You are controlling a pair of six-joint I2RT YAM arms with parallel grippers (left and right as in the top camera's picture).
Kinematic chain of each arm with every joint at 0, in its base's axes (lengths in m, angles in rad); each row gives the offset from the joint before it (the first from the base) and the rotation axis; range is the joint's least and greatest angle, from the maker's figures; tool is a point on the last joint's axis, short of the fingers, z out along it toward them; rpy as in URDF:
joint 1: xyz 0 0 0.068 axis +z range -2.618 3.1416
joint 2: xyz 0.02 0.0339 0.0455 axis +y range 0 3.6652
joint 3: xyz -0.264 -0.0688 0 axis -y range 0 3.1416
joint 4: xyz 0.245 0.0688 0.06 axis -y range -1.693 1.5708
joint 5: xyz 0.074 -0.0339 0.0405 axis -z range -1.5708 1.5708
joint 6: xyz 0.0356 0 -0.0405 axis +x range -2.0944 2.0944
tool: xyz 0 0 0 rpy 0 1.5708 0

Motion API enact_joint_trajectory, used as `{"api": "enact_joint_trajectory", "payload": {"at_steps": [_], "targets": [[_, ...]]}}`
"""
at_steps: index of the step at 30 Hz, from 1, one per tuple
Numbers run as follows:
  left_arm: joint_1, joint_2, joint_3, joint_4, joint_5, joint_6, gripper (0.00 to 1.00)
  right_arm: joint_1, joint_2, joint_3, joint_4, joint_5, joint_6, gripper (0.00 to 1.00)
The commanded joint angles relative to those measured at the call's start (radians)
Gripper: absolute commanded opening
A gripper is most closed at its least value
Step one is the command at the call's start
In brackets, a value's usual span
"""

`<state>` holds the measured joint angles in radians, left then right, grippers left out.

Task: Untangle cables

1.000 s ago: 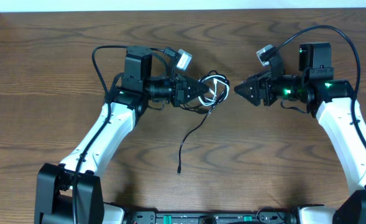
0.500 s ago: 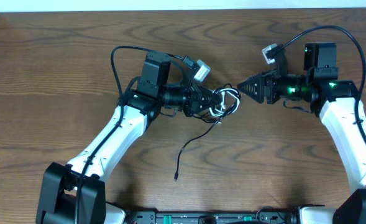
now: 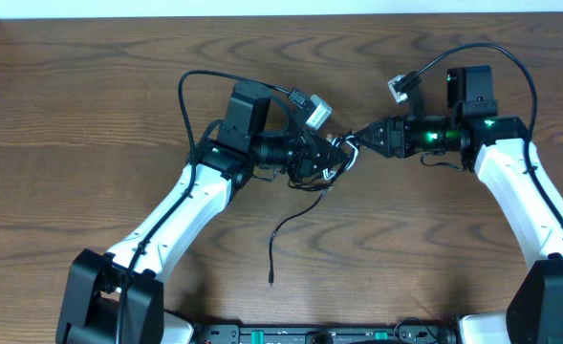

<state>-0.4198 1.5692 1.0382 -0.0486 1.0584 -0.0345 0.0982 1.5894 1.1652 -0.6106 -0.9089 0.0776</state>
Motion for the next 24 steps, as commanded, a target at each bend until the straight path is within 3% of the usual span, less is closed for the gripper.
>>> {"api": "enact_joint_trajectory", "payload": {"at_steps": [1, 5, 13, 20, 24], "targets": [[-0.003, -0.002, 0.013, 0.0, -0.065, 0.05, 0.07, 0.012, 0.006, -0.002, -0.023, -0.018, 0.082, 0.32], [-0.003, -0.002, 0.013, -0.003, -0.066, 0.05, 0.08, 0.016, 0.006, -0.002, -0.012, -0.029, 0.132, 0.32], [-0.003, -0.002, 0.013, -0.003, -0.078, 0.065, 0.07, 0.014, 0.006, -0.002, 0.043, -0.051, 0.603, 0.23], [-0.003, -0.002, 0.013, -0.003, -0.077, 0.084, 0.08, 0.047, 0.006, -0.002, 0.106, -0.035, 0.811, 0.25], [-0.003, -0.002, 0.013, -0.003, -0.084, 0.084, 0.07, 0.08, 0.006, -0.002, 0.103, -0.002, 0.829, 0.26]]}}
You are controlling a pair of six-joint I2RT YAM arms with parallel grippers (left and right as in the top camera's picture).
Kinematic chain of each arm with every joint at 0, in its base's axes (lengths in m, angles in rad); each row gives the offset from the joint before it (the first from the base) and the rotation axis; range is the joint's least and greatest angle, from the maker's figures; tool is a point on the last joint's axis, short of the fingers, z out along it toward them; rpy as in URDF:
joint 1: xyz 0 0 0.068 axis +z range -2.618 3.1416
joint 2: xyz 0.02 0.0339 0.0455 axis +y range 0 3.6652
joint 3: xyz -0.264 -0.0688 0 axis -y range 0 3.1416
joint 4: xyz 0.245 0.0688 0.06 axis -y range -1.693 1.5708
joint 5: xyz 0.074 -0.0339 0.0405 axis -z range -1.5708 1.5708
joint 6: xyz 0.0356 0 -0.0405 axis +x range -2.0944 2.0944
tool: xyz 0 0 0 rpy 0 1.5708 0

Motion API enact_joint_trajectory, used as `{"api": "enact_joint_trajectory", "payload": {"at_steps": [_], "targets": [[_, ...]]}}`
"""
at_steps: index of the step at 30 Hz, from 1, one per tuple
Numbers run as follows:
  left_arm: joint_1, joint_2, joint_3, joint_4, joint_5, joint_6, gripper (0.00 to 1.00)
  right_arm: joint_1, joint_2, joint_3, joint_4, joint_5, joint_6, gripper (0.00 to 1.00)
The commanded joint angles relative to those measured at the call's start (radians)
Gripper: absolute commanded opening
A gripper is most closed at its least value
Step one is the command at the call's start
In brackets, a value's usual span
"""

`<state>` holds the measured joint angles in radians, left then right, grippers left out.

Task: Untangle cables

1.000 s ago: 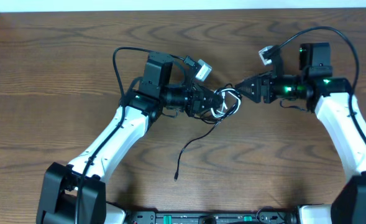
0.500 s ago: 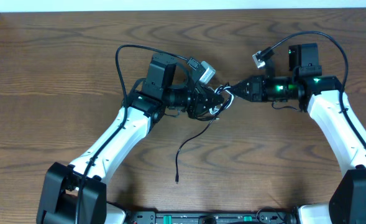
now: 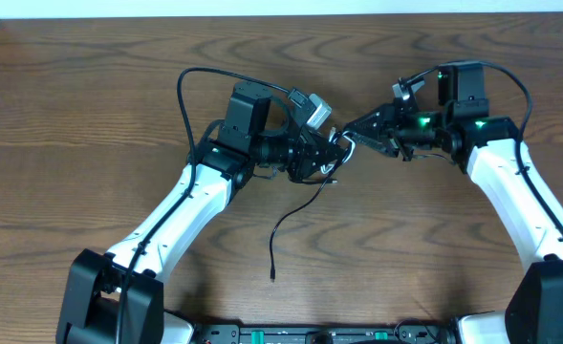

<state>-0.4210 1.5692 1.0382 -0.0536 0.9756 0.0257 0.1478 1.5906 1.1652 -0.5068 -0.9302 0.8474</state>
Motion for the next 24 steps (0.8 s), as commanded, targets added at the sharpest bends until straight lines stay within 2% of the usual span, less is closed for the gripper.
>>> {"api": "enact_joint_trajectory", "payload": {"at_steps": [1, 8, 12, 16, 20, 24], "targets": [[-0.002, -0.002, 0.013, 0.002, -0.002, 0.024, 0.07, 0.04, 0.005, -0.002, -0.002, 0.034, 0.065, 0.26], [-0.002, -0.002, 0.013, 0.003, -0.001, 0.042, 0.08, 0.082, 0.005, -0.002, -0.002, 0.104, 0.103, 0.22], [-0.002, -0.002, 0.013, 0.003, -0.001, 0.042, 0.08, 0.105, 0.005, -0.002, -0.002, 0.216, 0.103, 0.1], [-0.002, -0.002, 0.013, 0.003, -0.001, 0.042, 0.07, 0.126, 0.005, -0.002, -0.002, 0.277, 0.111, 0.02], [-0.001, -0.002, 0.013, 0.003, -0.001, 0.042, 0.07, 0.132, 0.005, -0.003, -0.022, 0.317, 0.105, 0.01], [-0.001, -0.002, 0.013, 0.01, -0.002, 0.042, 0.08, 0.135, 0.005, -0.006, -0.112, 0.438, 0.105, 0.01]]}}
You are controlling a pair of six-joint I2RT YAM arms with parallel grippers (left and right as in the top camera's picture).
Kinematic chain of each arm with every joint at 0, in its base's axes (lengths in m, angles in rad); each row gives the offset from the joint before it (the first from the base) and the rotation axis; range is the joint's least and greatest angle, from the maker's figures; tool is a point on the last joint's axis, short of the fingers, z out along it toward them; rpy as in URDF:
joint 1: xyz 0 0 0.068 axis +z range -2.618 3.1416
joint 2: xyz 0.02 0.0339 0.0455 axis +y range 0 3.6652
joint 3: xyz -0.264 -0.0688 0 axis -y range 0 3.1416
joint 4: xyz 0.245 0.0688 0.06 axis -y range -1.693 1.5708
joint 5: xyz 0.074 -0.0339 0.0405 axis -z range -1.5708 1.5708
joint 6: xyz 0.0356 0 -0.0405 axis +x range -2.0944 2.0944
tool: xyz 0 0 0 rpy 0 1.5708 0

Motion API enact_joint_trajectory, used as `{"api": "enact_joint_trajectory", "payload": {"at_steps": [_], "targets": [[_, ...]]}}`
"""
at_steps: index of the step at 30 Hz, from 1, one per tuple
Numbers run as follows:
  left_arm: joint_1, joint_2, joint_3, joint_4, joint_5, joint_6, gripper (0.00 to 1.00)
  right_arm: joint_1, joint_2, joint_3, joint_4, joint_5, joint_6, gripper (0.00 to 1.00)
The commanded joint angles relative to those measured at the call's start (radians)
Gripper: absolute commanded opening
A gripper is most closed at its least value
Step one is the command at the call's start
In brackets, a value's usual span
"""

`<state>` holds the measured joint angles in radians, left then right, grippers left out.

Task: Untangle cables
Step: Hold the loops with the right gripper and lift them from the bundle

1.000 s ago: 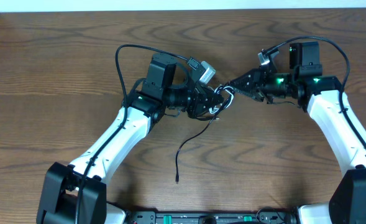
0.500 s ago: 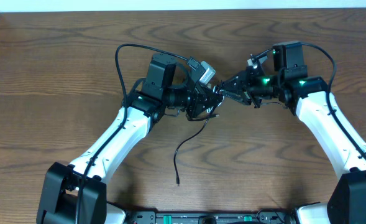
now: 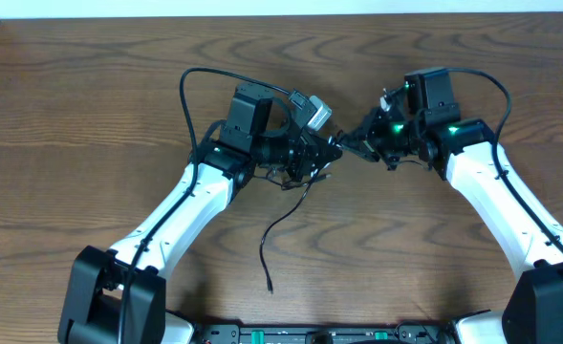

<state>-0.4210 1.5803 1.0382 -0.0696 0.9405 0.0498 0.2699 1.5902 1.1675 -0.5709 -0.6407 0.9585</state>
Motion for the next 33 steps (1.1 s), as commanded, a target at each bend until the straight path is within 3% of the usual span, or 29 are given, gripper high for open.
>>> {"api": "enact_joint_trajectory", "payload": {"at_steps": [1, 7, 14, 17, 23, 25, 27, 33], "targets": [[-0.001, -0.013, 0.013, 0.026, 0.034, 0.018, 0.07, 0.013, 0.005, -0.015, -0.059, 0.167, -0.006, 0.01], [-0.001, -0.013, 0.013, 0.027, 0.034, 0.017, 0.07, 0.009, 0.005, -0.091, -0.021, 0.187, -0.01, 0.01], [0.011, -0.013, 0.013, 0.029, 0.034, -0.04, 0.07, -0.095, 0.005, -0.104, -0.033, 0.113, -0.136, 0.01], [0.024, -0.013, 0.013, 0.041, 0.033, -0.161, 0.08, -0.105, 0.005, -0.104, -0.002, -0.05, -0.323, 0.02], [0.057, -0.013, 0.013, 0.106, -0.07, -0.482, 0.07, -0.106, 0.005, -0.104, 0.022, -0.27, -0.556, 0.24], [0.065, -0.013, 0.013, 0.142, -0.071, -0.574, 0.07, -0.105, 0.005, -0.104, 0.051, -0.299, -0.563, 0.38], [0.069, -0.013, 0.013, 0.18, -0.071, -0.659, 0.07, -0.105, 0.005, -0.104, 0.094, -0.338, -0.561, 0.43], [0.069, -0.013, 0.013, 0.235, -0.071, -0.728, 0.07, -0.105, 0.006, -0.118, 0.247, -0.348, -0.371, 0.39]]}}
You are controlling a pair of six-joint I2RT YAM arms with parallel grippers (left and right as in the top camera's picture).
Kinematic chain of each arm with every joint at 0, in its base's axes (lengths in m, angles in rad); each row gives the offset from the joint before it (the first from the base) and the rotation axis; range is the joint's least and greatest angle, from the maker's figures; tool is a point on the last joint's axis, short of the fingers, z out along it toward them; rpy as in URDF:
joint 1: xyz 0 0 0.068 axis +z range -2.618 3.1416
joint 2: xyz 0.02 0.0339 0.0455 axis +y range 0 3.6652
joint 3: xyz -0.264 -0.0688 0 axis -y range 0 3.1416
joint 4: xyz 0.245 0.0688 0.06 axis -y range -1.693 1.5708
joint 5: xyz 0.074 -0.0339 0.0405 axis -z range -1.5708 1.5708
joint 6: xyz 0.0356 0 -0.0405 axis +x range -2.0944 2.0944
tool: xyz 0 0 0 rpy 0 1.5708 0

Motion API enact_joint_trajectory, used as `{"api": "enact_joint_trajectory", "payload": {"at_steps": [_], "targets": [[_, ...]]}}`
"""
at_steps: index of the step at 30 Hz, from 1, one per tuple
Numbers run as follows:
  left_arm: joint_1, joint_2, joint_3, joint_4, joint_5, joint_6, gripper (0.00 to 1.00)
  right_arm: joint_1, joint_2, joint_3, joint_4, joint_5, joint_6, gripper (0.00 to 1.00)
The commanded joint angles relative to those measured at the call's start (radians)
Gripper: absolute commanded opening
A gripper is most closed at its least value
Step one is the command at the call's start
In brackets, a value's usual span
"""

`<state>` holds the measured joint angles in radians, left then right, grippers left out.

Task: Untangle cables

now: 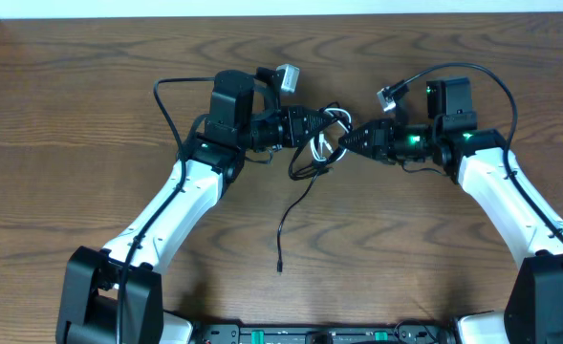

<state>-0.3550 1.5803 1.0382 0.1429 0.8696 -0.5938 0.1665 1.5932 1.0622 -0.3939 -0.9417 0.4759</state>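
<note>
A small tangle of black and white cable (pixel 328 131) hangs in loops between my two grippers at the table's middle back. My left gripper (pixel 313 126) points right and is shut on the tangle's left side. Pointing left, my right gripper (pixel 347 141) has its fingers closed to a point on the white loop at the tangle's right side. A black tail (pixel 292 203) runs down from the tangle over the wood and ends in a small plug (pixel 279 268).
The wooden table (pixel 90 115) stretches on all sides, with a white edge along the back. Each arm's own black wiring arches over its wrist, left (pixel 162 96) and right (pixel 496 81). Both arm bases stand at the front edge.
My left gripper has drawn back and up to the left, and the right gripper has shifted slightly right. The tangle now shows open loops between them. The tail's end lies further right and back.
At first both grippers met at the tangle in the middle, with the tail trailing forward. Then the right wrist had turned and tilted while staying at the tangle. Later both were pressed close together. Now they stand slightly apart with the loops spread between them.
</note>
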Motion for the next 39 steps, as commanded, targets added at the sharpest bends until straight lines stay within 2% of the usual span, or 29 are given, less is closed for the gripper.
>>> {"api": "enact_joint_trajectory", "payload": {"at_steps": [1, 8, 15, 22, 32, 35, 36, 39], "targets": [[0.003, -0.013, 0.013, 0.025, 0.0, -0.085, 0.07, -0.002, 0.003, -0.019, 0.11, -0.05, 0.151, 0.38], [0.003, -0.013, 0.013, 0.025, -0.004, -0.084, 0.08, 0.003, 0.003, -0.111, 0.423, -0.04, 0.518, 0.33], [0.002, -0.013, 0.013, 0.024, -0.021, -0.045, 0.08, 0.026, 0.003, -0.172, 0.623, -0.023, 0.739, 0.32], [-0.002, -0.013, 0.013, 0.025, 0.058, 0.06, 0.07, 0.046, 0.003, -0.172, 0.646, -0.006, 0.797, 0.3], [-0.021, -0.013, 0.013, 0.029, 0.065, 0.067, 0.08, 0.089, 0.003, -0.172, 0.674, 0.082, 0.831, 0.2], [-0.021, -0.013, 0.013, 0.028, 0.065, 0.067, 0.07, 0.093, 0.003, -0.173, 0.664, 0.121, 0.788, 0.04], [-0.021, -0.013, 0.013, 0.028, 0.065, 0.068, 0.07, 0.092, 0.003, -0.174, 0.629, 0.122, 0.722, 0.01], [-0.021, -0.013, 0.013, 0.026, 0.065, 0.105, 0.07, 0.08, 0.003, -0.174, 0.51, 0.132, 0.626, 0.01]]}}
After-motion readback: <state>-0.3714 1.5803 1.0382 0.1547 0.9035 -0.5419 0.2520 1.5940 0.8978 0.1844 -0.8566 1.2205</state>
